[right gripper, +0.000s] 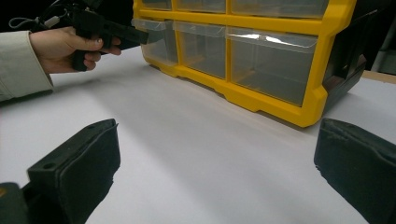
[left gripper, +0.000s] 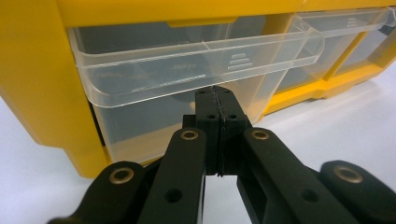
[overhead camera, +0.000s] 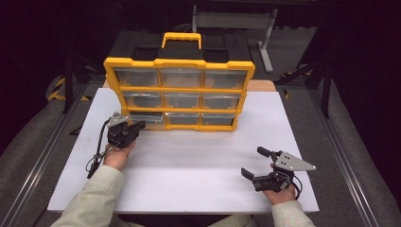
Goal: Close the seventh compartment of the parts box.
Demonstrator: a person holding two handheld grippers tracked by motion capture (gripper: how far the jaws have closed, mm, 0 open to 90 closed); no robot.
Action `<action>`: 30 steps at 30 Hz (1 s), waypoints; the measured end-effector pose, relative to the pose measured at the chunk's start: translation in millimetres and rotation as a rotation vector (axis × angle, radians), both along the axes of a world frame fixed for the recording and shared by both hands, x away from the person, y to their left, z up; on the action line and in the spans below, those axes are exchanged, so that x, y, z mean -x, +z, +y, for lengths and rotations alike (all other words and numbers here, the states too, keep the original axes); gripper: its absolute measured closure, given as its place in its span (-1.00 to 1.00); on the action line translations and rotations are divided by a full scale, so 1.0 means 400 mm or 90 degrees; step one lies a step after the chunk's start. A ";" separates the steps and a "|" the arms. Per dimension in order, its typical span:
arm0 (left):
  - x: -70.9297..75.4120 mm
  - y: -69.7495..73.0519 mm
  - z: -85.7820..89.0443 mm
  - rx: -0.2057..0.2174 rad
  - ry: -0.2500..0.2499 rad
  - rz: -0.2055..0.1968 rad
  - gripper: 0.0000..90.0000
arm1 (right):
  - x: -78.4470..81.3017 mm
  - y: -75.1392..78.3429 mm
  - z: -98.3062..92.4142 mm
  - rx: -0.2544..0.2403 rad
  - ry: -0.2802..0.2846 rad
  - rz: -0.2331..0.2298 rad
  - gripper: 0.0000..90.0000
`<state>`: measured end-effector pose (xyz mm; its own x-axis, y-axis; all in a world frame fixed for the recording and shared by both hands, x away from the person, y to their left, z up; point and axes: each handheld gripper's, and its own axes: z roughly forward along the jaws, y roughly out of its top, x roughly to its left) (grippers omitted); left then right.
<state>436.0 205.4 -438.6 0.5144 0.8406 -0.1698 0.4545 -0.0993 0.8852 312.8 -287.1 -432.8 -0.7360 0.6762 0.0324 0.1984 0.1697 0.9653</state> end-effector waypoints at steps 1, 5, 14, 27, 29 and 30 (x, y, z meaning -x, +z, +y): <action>0.000 0.000 0.000 0.000 0.000 0.000 0.99 | 0.000 0.000 0.000 0.000 -0.001 0.000 -0.98; -0.007 -0.006 -0.002 -0.001 0.004 -0.003 0.99 | -0.001 -0.001 0.001 0.001 0.001 0.001 -0.98; -0.020 -0.017 -0.008 0.001 0.019 -0.008 0.99 | -0.001 -0.001 0.001 0.001 0.000 0.002 -0.98; -0.030 -0.026 -0.001 -0.005 0.061 -0.007 0.99 | -0.001 -0.001 0.000 -0.001 -0.001 0.003 -0.97; -0.030 -0.026 0.000 -0.008 0.065 -0.008 0.99 | -0.001 -0.001 0.000 0.000 0.000 0.002 -0.97; -0.030 -0.026 0.001 -0.011 0.071 -0.011 0.99 | -0.001 -0.001 0.000 0.000 0.000 0.002 -0.97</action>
